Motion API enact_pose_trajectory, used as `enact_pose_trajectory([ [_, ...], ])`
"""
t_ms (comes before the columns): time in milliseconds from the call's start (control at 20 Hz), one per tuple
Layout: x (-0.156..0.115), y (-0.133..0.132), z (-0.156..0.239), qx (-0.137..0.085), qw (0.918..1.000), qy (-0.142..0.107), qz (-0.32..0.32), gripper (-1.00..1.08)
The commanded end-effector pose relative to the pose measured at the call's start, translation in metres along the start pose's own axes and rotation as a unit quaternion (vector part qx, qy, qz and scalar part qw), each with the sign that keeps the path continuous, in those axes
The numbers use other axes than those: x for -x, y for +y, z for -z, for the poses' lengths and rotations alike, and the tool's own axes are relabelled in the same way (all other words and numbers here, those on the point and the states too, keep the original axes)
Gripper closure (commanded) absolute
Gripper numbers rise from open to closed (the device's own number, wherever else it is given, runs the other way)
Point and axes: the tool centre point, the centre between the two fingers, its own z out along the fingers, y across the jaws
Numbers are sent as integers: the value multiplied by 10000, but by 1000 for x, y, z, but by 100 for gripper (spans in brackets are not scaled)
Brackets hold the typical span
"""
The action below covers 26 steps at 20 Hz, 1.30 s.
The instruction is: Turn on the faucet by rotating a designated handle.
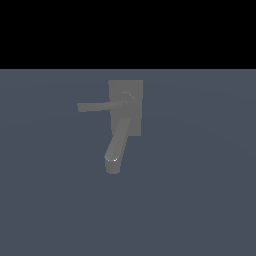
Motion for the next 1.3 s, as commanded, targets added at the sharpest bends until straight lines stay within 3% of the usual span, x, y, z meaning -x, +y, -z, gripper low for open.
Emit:
enact_pose_trajectory([
  [0, 0, 0, 0, 0, 10000, 0, 0, 108],
  [300, -1, 3, 3, 192, 9998, 77, -34, 108],
  [600, -6, 10, 15, 771, 9965, 304, -130, 108],
  [800, -10, 17, 28, 1370, 9889, 533, -217, 108],
  [950, -14, 21, 42, 1929, 9780, 741, -286, 108],
  [1250, -23, 23, 75, 3171, 9404, 1171, -378, 108],
])
